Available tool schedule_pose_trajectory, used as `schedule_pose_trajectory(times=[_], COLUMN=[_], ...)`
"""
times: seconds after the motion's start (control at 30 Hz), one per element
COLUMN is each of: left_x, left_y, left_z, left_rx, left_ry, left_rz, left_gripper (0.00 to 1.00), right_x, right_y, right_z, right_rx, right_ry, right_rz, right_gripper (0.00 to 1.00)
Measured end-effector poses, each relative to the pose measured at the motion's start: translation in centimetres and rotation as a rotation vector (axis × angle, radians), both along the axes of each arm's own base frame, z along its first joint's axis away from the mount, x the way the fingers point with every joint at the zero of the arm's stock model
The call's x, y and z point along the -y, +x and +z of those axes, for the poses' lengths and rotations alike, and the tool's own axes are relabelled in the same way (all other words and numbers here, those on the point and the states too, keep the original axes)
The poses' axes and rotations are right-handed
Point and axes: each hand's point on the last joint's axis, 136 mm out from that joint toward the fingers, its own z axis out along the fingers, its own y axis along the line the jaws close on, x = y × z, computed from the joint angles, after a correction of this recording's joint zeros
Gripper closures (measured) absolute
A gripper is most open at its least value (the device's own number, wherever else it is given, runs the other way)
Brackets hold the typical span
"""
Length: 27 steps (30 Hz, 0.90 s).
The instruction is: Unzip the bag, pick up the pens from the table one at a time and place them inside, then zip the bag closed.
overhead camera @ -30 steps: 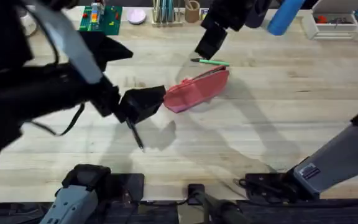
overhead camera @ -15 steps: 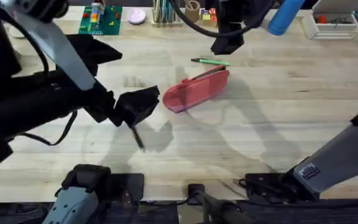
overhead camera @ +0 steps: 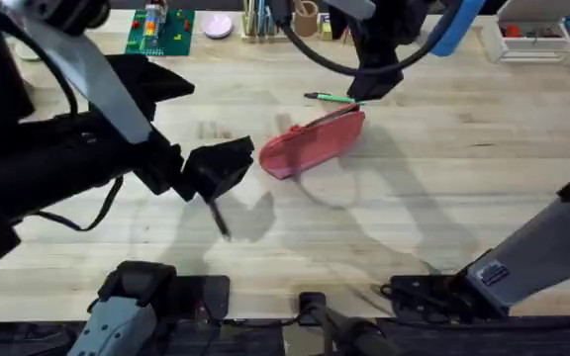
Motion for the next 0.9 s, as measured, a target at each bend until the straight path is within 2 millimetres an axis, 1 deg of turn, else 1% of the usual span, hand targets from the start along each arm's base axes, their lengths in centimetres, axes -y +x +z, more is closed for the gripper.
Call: schedule_pose_trajectory(times=[0.07, 0.13, 0.17, 0.27, 0.3, 0.33, 0.4, 0.7, 0.9], left_x=[0.0, 0.0, 0.0, 0.0, 0.0, 0.0, 0.0, 0.0, 0.0], left_y=[0.0, 0.0, 0.0, 0.0, 0.0, 0.0, 0.0, -0.1, -0.2], left_z=[0.0, 0.0, 0.0, 0.0, 0.0, 0.0, 0.0, -0.1, -0.2], left_rx=[0.0, 0.0, 0.0, 0.0, 0.0, 0.0, -0.002, -0.005, -0.012], left_ry=[0.0, 0.0, 0.0, 0.0, 0.0, 0.0, 0.0, 0.0, 0.001], left_rz=[0.0, 0.0, 0.0, 0.0, 0.0, 0.0, 0.0, 0.0, 0.0], left_gripper=[0.007, 0.007, 0.007, 0.007, 0.007, 0.007, 0.007, 0.008, 0.007], right_x=[0.0, 0.0, -0.1, -0.4, -0.5, -0.5, -0.6, -1.4, -1.5], right_y=[-0.5, -1.2, -1.4, -1.7, -1.7, -1.8, -1.8, -2.4, -3.1], right_z=[-0.1, -0.2, -0.3, -0.3, -0.3, -0.3, -0.3, -0.2, -0.2], right_rx=[-0.017, -0.036, -0.041, -0.045, -0.046, -0.046, -0.046, -0.077, -0.112], right_ry=[-0.01, -0.021, -0.024, -0.023, -0.022, -0.022, -0.022, 0.029, 0.042], right_rz=[0.007, 0.018, 0.022, 0.036, 0.037, 0.04, 0.041, 0.055, 0.06], right_gripper=[0.177, 0.321, 0.415, 0.835, 0.938, 0.962, 0.97, 0.972, 0.972])
